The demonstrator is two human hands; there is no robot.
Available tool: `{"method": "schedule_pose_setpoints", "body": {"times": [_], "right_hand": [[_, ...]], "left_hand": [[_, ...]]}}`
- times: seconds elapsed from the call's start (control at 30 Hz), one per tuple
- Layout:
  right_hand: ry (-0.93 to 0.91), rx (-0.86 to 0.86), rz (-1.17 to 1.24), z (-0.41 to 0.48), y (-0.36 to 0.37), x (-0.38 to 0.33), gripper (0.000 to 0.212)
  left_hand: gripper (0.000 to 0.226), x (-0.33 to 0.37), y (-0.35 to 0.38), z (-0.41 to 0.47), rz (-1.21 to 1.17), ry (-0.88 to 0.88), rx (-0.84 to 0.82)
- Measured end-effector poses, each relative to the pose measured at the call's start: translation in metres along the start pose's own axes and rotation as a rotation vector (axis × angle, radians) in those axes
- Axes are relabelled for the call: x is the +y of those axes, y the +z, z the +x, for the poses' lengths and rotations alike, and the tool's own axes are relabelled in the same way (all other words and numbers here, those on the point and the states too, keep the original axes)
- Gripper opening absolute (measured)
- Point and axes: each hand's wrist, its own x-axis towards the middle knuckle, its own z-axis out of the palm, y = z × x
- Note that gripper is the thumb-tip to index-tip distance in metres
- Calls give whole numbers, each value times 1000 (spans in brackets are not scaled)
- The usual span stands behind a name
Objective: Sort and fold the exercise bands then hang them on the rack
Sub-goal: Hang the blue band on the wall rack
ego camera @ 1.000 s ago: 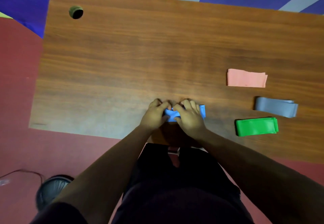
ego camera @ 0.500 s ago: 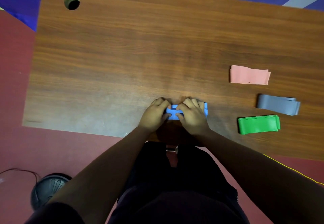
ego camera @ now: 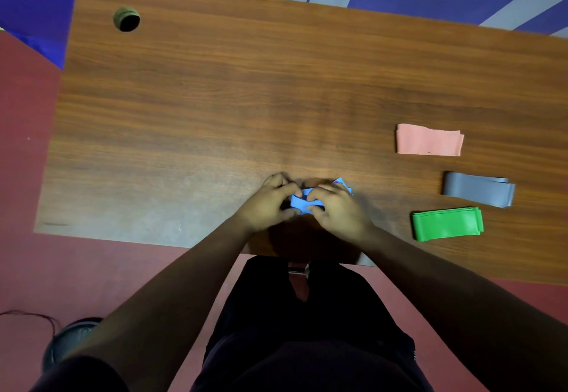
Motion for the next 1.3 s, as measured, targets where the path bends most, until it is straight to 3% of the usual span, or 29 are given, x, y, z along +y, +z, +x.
{"method": "schedule_pose_setpoints", "body": {"times": [0.13,0.3,0.37,0.43,0.5,0.63,0.73,0.97,1.13,1.3], "right_hand": [[155,-74,253,7,-41,-7,7],[272,-142,904,28,-107,-20,10],[319,-158,1130,35,-133,-27,18],[356,-158,1324,40,-159,-34,13],[406,-145,1420,45,-183,-43,11],[459,-145,1417,50,-223,-61,16],[427,-208,1458,49,-250,-79,21],[351,-204,1561,42,-284,-103,29],[332,-136,1553,39,-289,-107,21],[235,6,1407,43,-296,-106,17]], "left_hand": [[32,18,-28,11,-52,83,-17],[13,74,-86,34,-548,-5,-148],[8,97,-109,41,-637,-22,-146],[5,117,-130,47,-694,-8,-131],[17,133,-151,51,-763,-1,-135],[49,159,-188,51,-617,59,-211],[60,181,-204,49,-482,127,-218],[42,209,-218,50,-500,186,-89],[31,227,-220,50,-631,224,-50],[28,242,-224,56,-633,192,93]]}}
